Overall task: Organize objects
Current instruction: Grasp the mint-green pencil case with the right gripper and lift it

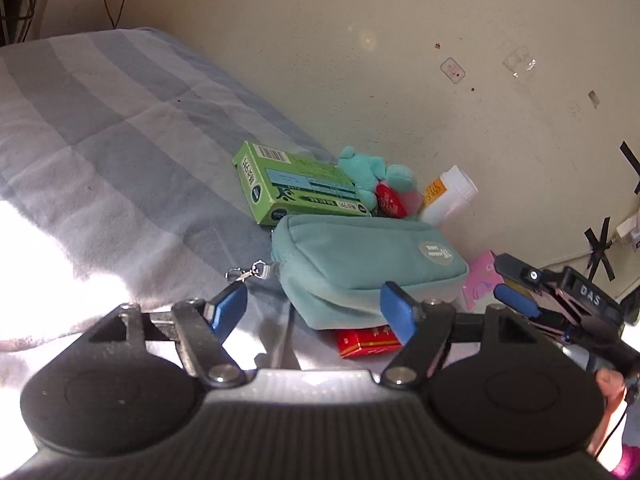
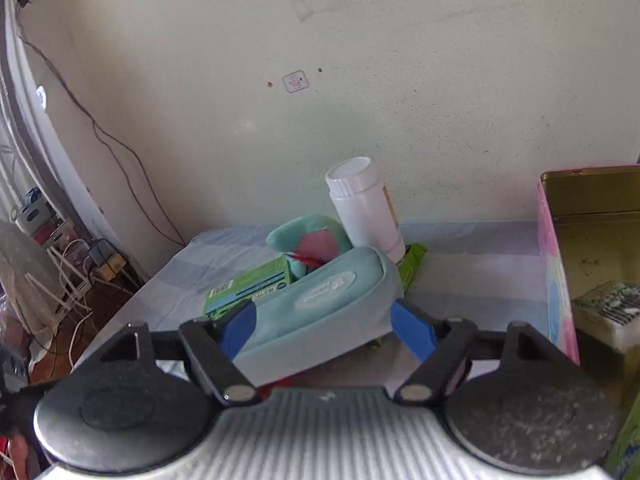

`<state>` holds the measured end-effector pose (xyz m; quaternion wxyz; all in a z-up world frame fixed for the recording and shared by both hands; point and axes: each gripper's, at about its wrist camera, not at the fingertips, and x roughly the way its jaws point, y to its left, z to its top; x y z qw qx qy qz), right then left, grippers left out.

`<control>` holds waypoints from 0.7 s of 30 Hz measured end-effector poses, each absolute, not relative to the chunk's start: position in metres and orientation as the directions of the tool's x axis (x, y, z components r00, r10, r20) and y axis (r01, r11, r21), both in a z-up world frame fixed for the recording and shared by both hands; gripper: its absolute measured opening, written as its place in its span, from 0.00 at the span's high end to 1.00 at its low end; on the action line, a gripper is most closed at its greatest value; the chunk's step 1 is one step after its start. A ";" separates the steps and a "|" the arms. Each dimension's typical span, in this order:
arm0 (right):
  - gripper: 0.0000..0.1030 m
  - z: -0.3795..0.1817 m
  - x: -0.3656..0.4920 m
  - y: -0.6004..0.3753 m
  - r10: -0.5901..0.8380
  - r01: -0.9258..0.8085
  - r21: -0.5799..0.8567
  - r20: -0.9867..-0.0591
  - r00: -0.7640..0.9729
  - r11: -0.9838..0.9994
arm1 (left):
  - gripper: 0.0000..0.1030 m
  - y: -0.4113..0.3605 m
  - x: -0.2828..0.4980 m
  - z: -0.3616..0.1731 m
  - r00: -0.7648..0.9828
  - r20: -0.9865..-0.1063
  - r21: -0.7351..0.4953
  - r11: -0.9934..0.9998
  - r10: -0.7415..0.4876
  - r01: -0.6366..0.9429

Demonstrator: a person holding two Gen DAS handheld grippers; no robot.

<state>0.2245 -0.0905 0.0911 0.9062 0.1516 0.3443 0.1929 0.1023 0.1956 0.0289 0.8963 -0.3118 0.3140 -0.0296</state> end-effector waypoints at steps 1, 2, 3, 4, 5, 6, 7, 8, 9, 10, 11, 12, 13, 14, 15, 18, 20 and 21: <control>0.25 0.086 0.239 -0.091 0.445 -0.218 0.418 -0.584 0.679 0.882 | 0.27 0.194 0.106 0.027 0.797 -0.546 -0.582 0.801 -0.258 -0.140; 0.25 0.080 0.252 -0.090 0.438 -0.193 0.429 -0.602 0.667 0.883 | 0.27 0.191 0.111 0.026 0.791 -0.549 -0.586 0.799 -0.270 -0.135; 0.26 0.073 0.262 -0.090 0.431 -0.165 0.440 -0.619 0.657 0.883 | 0.27 0.190 0.115 0.024 0.784 -0.553 -0.589 0.798 -0.281 -0.129; 0.26 0.065 0.272 -0.090 0.435 -0.146 0.456 -0.632 0.642 0.878 | 0.27 0.190 0.119 0.023 0.779 -0.556 -0.593 0.795 -0.290 -0.128; 0.26 0.059 0.279 -0.089 0.454 -0.140 0.480 -0.640 0.620 0.866 | 0.27 0.191 0.123 0.021 0.776 -0.555 -0.602 0.789 -0.299 -0.127; 0.30 0.054 0.284 -0.088 0.473 -0.139 0.499 -0.642 0.603 0.855 | 0.26 0.192 0.126 0.020 0.775 -0.548 -0.615 0.779 -0.313 -0.121; 0.36 0.048 0.288 -0.086 0.492 -0.142 0.516 -0.646 0.584 0.845 | 0.28 0.194 0.130 0.018 0.775 -0.542 -0.626 0.771 -0.325 -0.114; 0.39 0.047 0.286 -0.083 0.489 -0.157 0.501 -0.648 0.584 0.851 | 0.29 0.194 0.132 0.017 0.775 -0.535 -0.632 0.768 -0.336 -0.103; 0.44 0.047 0.281 -0.078 0.477 -0.180 0.471 -0.648 0.593 0.863 | 0.32 0.194 0.133 0.016 0.775 -0.535 -0.627 0.773 -0.335 -0.099; 0.47 0.051 0.273 -0.073 0.450 -0.199 0.425 -0.648 0.614 0.883 | 0.34 0.194 0.133 0.016 0.778 -0.531 -0.622 0.778 -0.334 -0.090; 0.48 0.056 0.263 -0.069 0.427 -0.216 0.383 -0.643 0.635 0.898 | 0.35 0.194 0.131 0.017 0.779 -0.528 -0.617 0.783 -0.338 -0.078; 0.49 0.062 0.250 -0.066 0.411 -0.239 0.343 -0.628 0.661 0.908 | 0.36 0.194 0.128 0.019 0.782 -0.524 -0.609 0.790 -0.338 -0.067; 0.49 0.069 0.236 -0.064 0.407 -0.265 0.314 -0.608 0.682 0.912 | 0.37 0.193 0.123 0.021 0.786 -0.521 -0.600 0.798 -0.333 -0.059; 0.49 0.075 0.222 -0.066 0.409 -0.282 0.299 -0.590 0.697 0.912 | 0.37 0.193 0.119 0.024 0.790 -0.516 -0.593 0.803 -0.331 -0.051; 0.49 0.082 0.205 -0.069 0.413 -0.297 0.290 -0.571 0.709 0.910 | 0.37 0.193 0.111 0.027 0.797 -0.507 -0.584 0.811 -0.329 -0.036; 0.49 0.093 0.155 -0.085 0.424 -0.322 0.278 -0.540 0.727 0.905 | 0.38 0.188 0.088 0.036 0.810 -0.486 -0.554 0.833 -0.330 0.007; 0.49 0.093 0.121 -0.098 0.433 -0.331 0.281 -0.532 0.727 0.901 | 0.38 0.179 0.069 0.041 0.810 -0.482 -0.523 0.851 -0.334 0.040; 0.49 0.091 0.102 -0.107 0.436 -0.332 0.284 -0.532 0.726 0.900 | 0.38 0.173 0.062 0.042 0.806 -0.486 -0.509 0.859 -0.339 0.054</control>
